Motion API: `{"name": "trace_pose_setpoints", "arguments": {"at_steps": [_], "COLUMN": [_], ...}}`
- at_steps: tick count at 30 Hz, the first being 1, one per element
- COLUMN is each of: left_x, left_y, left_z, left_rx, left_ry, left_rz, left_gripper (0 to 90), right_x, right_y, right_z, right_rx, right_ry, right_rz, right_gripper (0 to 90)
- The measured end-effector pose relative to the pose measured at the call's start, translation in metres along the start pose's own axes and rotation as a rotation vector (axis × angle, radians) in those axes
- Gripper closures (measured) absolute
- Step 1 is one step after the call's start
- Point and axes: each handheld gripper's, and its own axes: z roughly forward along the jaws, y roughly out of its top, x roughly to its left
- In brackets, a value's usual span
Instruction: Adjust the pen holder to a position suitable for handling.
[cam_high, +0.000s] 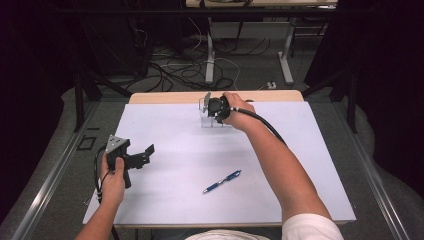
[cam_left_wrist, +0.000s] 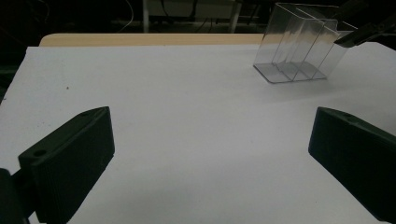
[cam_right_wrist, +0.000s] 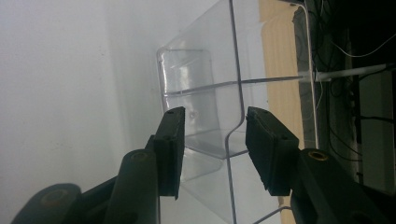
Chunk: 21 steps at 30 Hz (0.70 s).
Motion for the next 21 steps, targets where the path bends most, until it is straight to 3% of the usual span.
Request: {"name": "trace_pose_setpoints", "arguments": {"at_steps": [5, 6, 7, 9, 18, 21], "left_x": [-0.0003, -0.0003, -0.0003, 0.0000, 0.0009, 0.0013], "left_y": [0.0003, 0.0003, 0.0003, 0.0003, 0.0007, 0.0006], "left_z": [-0.0002, -0.0003, -0.0004, -0.0005, -0.0014, -0.0015], "left_rx": [0.000, -0.001, -0.003, -0.004, 0.001, 0.000], "left_ry": [-0.002, -0.001, 0.000, 0.002, 0.011, 0.015], "left_rz": [-0.001, -0.001, -0.003, -0.003, 0.006, 0.005], "left_gripper": [0.4, 0.4, 0.4, 0.3, 0.4, 0.3], "right_x": [0.0009, 0.0023, 0.0023, 0.0026, 0.0049, 0.0063], "right_y": [0.0017, 0.0015, 0.0024, 0.0027, 0.0053, 0.0060], "right_z": [0.0023, 0.0051, 0.0039, 0.0053, -0.0019, -0.0035], "right_rx": [0.017, -0.017, 0.011, -0.003, 0.028, 0.035], "right_ry": [0.008, -0.006, 0.001, -0.002, 0.012, 0.026], "right_rz": [-0.004, 0.001, -0.001, -0.008, -0.007, 0.000], "right_gripper": [59.9, 60.4, 61.2, 62.7, 83.0, 84.3]}}
